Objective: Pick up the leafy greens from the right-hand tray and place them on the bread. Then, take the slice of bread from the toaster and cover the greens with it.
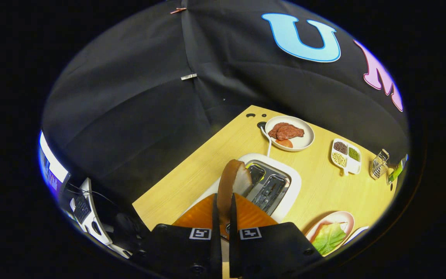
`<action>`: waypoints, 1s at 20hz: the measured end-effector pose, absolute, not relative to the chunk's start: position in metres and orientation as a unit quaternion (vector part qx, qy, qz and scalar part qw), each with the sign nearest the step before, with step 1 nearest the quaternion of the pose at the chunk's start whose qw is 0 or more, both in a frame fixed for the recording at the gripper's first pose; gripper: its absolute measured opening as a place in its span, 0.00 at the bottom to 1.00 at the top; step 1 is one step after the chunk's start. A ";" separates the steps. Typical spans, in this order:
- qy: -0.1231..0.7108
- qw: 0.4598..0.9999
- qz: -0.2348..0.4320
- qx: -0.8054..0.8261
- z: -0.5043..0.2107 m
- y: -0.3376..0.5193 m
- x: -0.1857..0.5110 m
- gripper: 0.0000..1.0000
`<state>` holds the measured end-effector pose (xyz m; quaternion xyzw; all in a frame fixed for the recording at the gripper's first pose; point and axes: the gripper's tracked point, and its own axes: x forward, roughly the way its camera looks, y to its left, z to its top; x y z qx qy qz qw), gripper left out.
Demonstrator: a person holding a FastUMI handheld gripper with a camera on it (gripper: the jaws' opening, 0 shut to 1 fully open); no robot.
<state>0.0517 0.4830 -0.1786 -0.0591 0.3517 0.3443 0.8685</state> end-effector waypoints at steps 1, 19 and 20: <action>0.350 0.871 0.342 -0.049 -0.174 0.481 0.053 0.12; 0.310 0.910 0.268 0.062 -0.119 0.311 0.090 0.11; 0.314 0.911 0.259 0.066 -0.126 0.299 0.092 0.11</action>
